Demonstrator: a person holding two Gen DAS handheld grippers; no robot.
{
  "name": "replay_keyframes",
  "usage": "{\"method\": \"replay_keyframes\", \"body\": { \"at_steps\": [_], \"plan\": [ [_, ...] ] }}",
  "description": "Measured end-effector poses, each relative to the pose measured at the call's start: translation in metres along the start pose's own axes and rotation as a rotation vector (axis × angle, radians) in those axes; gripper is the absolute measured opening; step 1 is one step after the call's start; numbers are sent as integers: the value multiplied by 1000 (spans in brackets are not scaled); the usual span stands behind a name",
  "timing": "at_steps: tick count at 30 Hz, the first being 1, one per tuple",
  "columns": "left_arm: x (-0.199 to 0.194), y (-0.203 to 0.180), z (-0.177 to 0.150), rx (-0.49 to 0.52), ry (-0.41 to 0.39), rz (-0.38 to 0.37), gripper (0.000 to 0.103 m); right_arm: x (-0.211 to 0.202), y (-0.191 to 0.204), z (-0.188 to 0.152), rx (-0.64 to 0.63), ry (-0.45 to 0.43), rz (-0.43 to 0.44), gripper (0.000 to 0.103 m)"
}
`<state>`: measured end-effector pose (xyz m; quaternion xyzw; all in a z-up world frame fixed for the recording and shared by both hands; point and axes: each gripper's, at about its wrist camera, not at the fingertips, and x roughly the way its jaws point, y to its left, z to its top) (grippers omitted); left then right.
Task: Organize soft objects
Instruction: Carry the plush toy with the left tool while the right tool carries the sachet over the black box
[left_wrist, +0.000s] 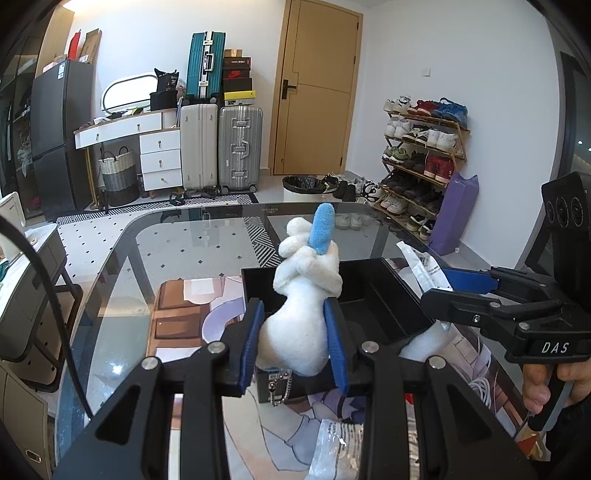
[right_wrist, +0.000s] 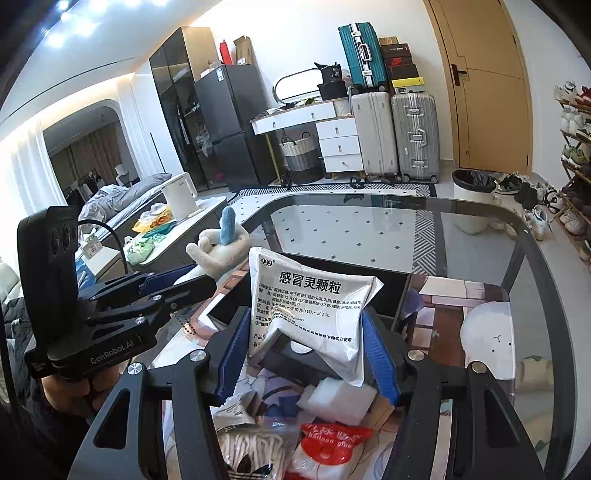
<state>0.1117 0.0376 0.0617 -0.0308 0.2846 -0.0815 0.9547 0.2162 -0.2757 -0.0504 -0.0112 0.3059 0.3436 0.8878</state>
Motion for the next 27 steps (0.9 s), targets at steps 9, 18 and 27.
{"method": "replay_keyframes", "body": {
  "at_steps": [9,18,27],
  "plan": [
    [17,-4,-1,24,21,28,32,21,-8,6,-7,30,-18,60],
    [35,-4,2,41,36,68,32,38,-12,8,-4,54,-21,60],
    [50,0,-4,38,67,79,32,53,-14,10,-7,87,-30,60]
  ]
}}
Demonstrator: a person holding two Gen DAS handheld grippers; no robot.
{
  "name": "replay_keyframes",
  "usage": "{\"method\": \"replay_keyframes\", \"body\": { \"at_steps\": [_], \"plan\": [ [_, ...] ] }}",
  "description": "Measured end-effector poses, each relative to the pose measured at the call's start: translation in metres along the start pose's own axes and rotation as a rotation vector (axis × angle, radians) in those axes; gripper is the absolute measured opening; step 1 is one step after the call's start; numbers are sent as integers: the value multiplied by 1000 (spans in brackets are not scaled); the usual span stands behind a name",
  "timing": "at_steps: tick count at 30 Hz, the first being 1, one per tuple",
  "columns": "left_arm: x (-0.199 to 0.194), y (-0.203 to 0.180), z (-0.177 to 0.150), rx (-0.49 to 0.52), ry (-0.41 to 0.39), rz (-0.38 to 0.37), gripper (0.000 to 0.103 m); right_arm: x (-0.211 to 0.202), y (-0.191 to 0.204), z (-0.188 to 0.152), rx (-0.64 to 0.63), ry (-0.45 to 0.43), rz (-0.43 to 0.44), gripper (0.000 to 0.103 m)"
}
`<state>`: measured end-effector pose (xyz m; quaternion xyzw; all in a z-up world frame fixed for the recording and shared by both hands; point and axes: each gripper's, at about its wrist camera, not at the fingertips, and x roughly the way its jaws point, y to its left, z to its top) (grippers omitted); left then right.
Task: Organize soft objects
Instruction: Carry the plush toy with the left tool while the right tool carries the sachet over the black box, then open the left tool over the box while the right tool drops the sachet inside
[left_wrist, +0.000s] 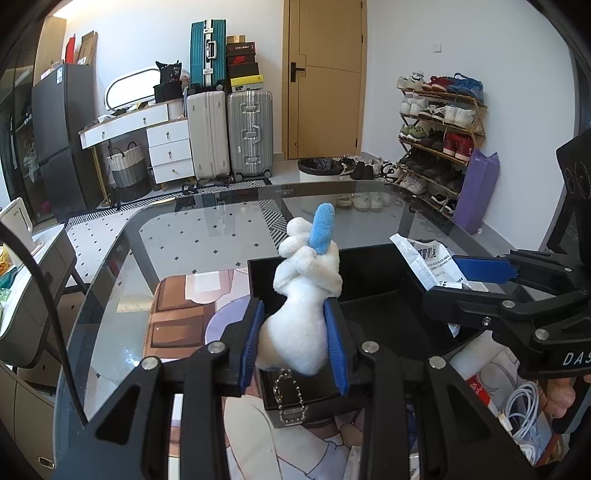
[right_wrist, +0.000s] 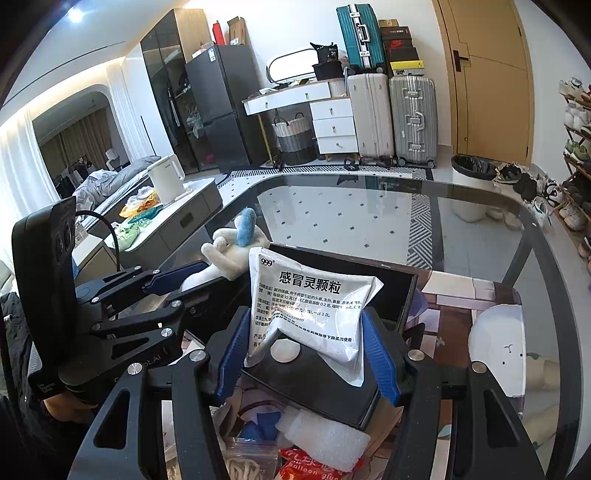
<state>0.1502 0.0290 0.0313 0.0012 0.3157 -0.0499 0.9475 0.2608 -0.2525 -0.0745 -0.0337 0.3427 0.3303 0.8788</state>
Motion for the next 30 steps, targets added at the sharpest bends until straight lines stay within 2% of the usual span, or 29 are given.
{"method": "replay_keyframes", "body": {
  "at_steps": [5,10,12,17,20,24,27,30],
  "plan": [
    [3,-2,1,22,0,11,32,9,-2,1,8,13,0,60],
    [7,-3,0,20,20,0,32,10,-5,2,13,5,-7,70],
    [8,-4,-1,24,23,2,33,6,-6,1,10,-4,-6,76],
    [9,-6,-1,33,26,4,33,-2,-6,4,-7,-34,3,83],
    [8,-6,1,20,29,-1,33,-3,-5,7,-9,-42,2,84],
    [1,-8,0,30,13,-23,57,-9,-4,8,-10,-53,-4,95],
    [-6,-12,0,42,-5,-4,67,-19,-5,5,-6,-62,-13,101],
    [-16,-11,0,33,-31,-12,89,-31,-5,1,-4,-81,-16,102]
  ]
}}
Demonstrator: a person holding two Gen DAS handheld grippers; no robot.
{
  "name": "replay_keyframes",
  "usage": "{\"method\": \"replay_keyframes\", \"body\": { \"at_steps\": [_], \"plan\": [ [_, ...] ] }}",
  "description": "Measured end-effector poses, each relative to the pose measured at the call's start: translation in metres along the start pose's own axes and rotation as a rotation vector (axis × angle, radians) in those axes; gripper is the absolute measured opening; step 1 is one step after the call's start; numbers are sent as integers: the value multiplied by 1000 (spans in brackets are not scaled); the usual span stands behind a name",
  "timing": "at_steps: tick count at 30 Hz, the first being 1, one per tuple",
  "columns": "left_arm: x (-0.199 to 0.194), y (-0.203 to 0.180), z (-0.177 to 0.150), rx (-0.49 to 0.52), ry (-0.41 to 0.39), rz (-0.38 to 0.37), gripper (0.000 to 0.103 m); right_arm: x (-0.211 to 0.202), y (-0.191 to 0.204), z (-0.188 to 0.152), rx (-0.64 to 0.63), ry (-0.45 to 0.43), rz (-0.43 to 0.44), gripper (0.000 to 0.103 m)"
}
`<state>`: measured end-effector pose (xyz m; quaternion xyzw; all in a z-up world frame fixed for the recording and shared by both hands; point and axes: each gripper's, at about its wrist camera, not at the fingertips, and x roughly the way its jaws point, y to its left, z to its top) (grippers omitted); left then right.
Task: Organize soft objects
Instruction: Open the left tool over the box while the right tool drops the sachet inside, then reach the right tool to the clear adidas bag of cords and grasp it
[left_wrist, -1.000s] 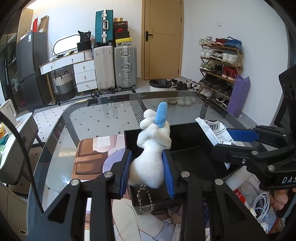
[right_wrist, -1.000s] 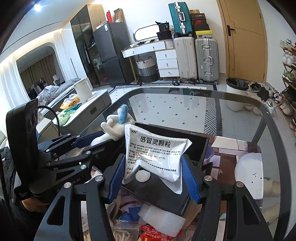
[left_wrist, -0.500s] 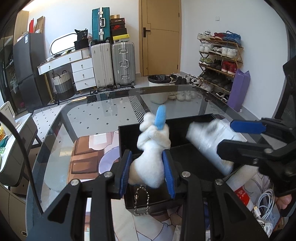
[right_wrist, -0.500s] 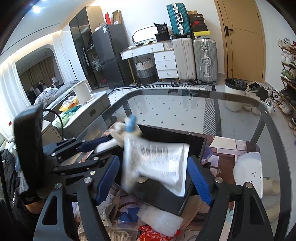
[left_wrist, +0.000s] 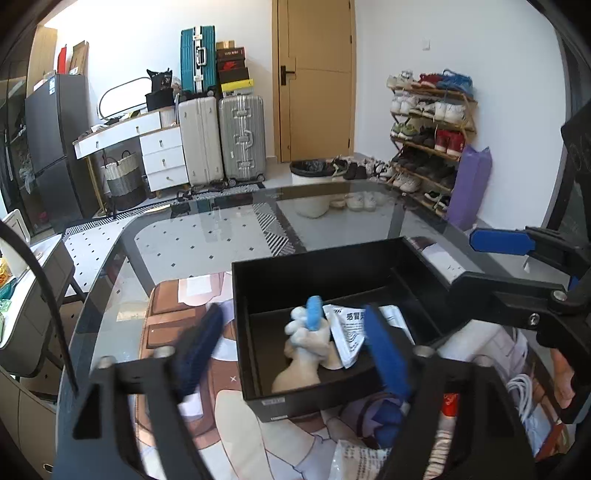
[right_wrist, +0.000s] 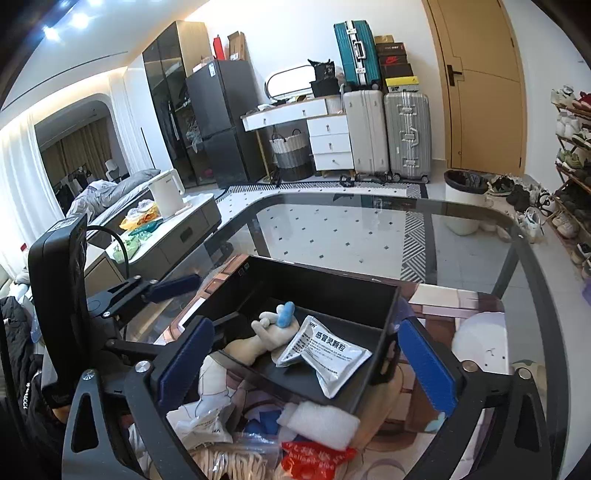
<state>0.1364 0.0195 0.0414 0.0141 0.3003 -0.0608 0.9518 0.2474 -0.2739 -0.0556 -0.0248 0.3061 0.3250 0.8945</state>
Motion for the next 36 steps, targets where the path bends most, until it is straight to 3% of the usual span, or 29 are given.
{"method": "replay_keyframes", "body": {
  "at_steps": [4,20,36],
  "plan": [
    [-16,3,-1,-15,-35,10,103,-19,-1,-8,-3,-13,-4,102],
    [-41,13,-35,-42,30,6,103,-63,-8,-66,22,22,-37,102],
    [-47,2,-68,-12,119,-26,103,-60,7,-100,12,103,6,102]
  ]
}}
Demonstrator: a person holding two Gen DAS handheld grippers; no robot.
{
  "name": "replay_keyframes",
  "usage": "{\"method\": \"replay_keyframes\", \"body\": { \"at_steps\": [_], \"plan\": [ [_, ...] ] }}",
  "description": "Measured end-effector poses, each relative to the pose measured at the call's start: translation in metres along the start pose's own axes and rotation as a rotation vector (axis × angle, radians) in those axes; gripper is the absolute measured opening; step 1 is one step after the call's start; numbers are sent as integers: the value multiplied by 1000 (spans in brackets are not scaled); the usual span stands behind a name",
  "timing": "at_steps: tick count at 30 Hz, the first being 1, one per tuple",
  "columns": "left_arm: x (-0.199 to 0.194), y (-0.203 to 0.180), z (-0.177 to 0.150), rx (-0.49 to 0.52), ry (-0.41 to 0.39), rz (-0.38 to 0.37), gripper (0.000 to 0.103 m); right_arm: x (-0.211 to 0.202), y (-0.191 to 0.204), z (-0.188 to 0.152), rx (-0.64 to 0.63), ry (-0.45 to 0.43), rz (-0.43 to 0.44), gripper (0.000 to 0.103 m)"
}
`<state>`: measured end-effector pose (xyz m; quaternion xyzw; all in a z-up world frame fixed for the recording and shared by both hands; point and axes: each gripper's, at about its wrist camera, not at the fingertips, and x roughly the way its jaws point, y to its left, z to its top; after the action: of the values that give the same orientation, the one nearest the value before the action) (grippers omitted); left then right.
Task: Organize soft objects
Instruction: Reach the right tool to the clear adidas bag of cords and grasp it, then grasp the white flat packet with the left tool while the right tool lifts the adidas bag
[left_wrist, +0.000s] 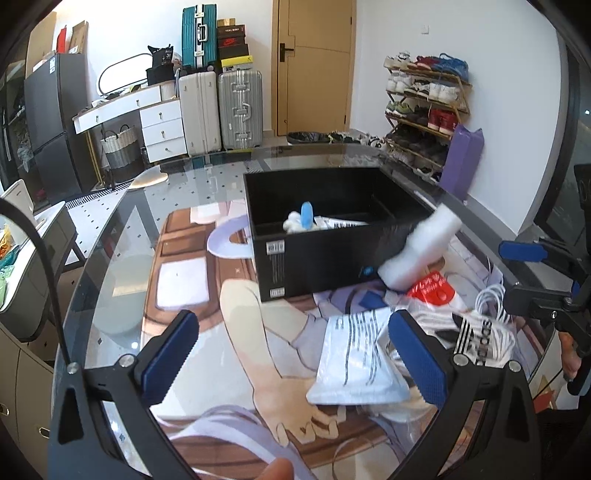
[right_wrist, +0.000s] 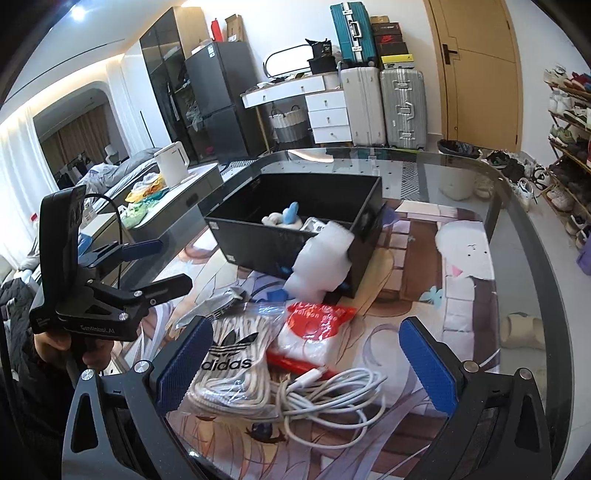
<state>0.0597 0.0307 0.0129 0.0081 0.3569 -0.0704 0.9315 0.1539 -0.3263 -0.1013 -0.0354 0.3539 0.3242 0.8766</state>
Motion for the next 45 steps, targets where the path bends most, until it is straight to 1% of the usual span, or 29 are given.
{"method": "replay_keyframes", "body": {
  "at_steps": [7,15,19,23,28,31,33,37,39,41,45],
  "plan": [
    [-3,1,-7,-15,25,-31,103,5,14,-3,-34,26,37,102],
    [-3,-4,-11,8,40,-40,103,20,36,-12,-92,91,77,102],
    [-2,-3,-13,12,51,-39,103,29,44,-16,-115,117,82,102],
    [2,-1,-13,11,60,-39,103,39,50,-19,-145,140,63,102],
    [6,-1,-13,13,68,-47,103,44,53,-21,-164,148,52,102],
    [8,-3,-14,16,75,-46,103,43,52,-23,-170,152,46,95],
    [8,-3,-15,18,78,-47,103,44,51,-23,-168,156,45,88],
    [9,-3,-15,24,83,-47,103,47,49,-24,-173,160,31,80],
    [10,-2,-16,25,86,-46,103,47,51,-24,-191,159,27,70],
    [10,-2,-16,23,89,-49,103,48,52,-25,-200,164,28,68],
    [11,-1,-16,14,91,-53,103,45,50,-25,-200,154,43,58]
  ]
}}
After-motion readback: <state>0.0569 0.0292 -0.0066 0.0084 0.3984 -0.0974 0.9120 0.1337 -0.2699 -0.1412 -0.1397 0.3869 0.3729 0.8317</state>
